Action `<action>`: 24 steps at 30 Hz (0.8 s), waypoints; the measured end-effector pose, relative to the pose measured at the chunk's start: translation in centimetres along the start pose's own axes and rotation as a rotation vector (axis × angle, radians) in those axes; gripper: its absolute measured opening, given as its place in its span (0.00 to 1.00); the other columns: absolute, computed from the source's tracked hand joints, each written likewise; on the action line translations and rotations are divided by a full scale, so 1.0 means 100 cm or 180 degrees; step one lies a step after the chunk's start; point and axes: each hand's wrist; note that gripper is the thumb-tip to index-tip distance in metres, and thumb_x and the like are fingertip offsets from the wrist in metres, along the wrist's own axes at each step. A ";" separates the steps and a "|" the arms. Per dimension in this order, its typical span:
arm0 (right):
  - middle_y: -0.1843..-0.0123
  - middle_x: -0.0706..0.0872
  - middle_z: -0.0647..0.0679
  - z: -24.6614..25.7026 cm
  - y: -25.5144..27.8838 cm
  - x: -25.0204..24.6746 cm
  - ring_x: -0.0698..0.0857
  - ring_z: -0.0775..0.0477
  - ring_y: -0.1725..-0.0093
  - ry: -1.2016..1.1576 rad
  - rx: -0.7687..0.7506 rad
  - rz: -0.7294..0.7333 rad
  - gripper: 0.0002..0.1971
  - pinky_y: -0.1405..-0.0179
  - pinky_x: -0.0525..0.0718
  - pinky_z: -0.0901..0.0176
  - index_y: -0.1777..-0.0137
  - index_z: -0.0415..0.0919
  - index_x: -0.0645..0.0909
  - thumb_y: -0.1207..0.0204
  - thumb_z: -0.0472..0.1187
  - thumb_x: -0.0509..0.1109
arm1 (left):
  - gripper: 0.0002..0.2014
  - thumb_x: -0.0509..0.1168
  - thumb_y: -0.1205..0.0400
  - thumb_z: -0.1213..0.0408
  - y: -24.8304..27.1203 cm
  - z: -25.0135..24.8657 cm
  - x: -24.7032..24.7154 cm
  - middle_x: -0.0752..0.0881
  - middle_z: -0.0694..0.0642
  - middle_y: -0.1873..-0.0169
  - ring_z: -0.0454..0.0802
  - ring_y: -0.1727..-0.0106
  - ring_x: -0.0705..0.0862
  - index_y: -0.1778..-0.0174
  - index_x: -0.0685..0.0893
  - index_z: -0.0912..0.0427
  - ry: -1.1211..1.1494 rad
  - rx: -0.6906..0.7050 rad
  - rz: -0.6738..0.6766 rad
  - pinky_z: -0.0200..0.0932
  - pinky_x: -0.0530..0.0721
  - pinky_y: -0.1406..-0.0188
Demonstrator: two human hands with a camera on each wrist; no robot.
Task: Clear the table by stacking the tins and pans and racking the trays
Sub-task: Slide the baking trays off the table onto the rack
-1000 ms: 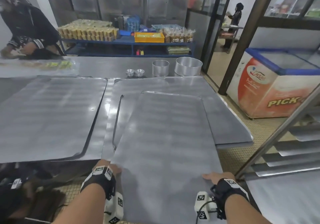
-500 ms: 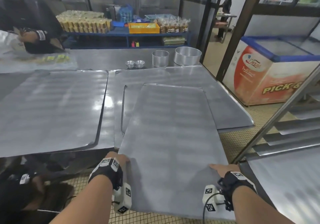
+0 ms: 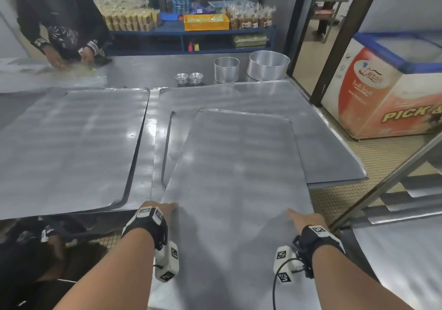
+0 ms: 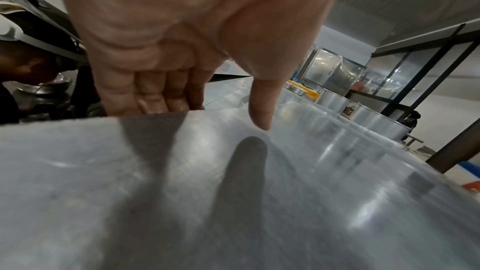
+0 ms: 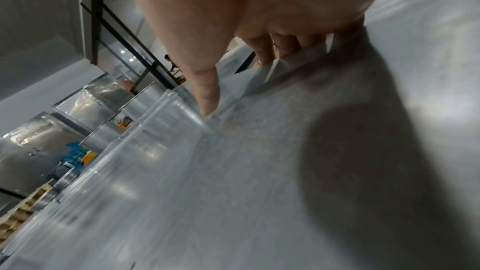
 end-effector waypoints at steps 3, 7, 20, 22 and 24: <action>0.42 0.88 0.34 0.003 -0.007 -0.003 0.86 0.36 0.52 -0.0077 0.0142 -0.0045 0.35 0.52 0.84 0.52 0.37 0.29 0.82 0.36 0.56 0.81 | 0.24 0.73 0.22 0.46 0.000 -0.003 0.002 0.81 0.61 0.67 0.56 0.67 0.81 0.66 0.74 0.63 0.0118 -0.0329 -0.0007 0.46 0.78 0.59; 0.40 0.85 0.32 0.001 -0.013 -0.020 0.85 0.32 0.48 -0.0057 0.0244 0.0026 0.37 0.49 0.82 0.47 0.32 0.27 0.78 0.32 0.54 0.82 | 0.24 0.70 0.19 0.45 0.002 -0.005 0.009 0.77 0.57 0.66 0.55 0.65 0.80 0.50 0.76 0.66 -0.0022 -0.0465 0.0184 0.45 0.76 0.57; 0.34 0.83 0.32 -0.018 0.004 -0.030 0.85 0.29 0.40 -0.0397 0.0297 -0.0119 0.43 0.39 0.84 0.39 0.29 0.31 0.74 0.39 0.54 0.85 | 0.34 0.79 0.31 0.45 0.018 -0.014 0.039 0.86 0.68 0.50 0.69 0.51 0.87 0.40 0.77 0.66 0.0762 -0.0700 -0.0054 0.63 0.86 0.41; 0.40 0.86 0.33 -0.014 0.003 -0.035 0.86 0.29 0.46 -0.0553 0.0396 -0.0058 0.42 0.41 0.86 0.37 0.31 0.31 0.76 0.41 0.51 0.87 | 0.33 0.80 0.34 0.46 0.020 -0.015 0.041 0.87 0.67 0.51 0.68 0.52 0.87 0.42 0.76 0.64 0.0898 -0.0720 -0.0204 0.63 0.87 0.44; 0.49 0.84 0.35 -0.012 0.002 -0.039 0.86 0.31 0.50 -0.0654 0.0426 -0.0031 0.39 0.43 0.87 0.38 0.34 0.28 0.78 0.40 0.48 0.87 | 0.34 0.79 0.34 0.47 0.028 -0.018 0.041 0.87 0.66 0.50 0.68 0.52 0.87 0.40 0.80 0.67 0.0970 -0.0795 -0.0357 0.59 0.88 0.45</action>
Point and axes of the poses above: each hand's wrist, its own y-axis away from the middle knuckle, its own x-axis out of the palm, z = x × y
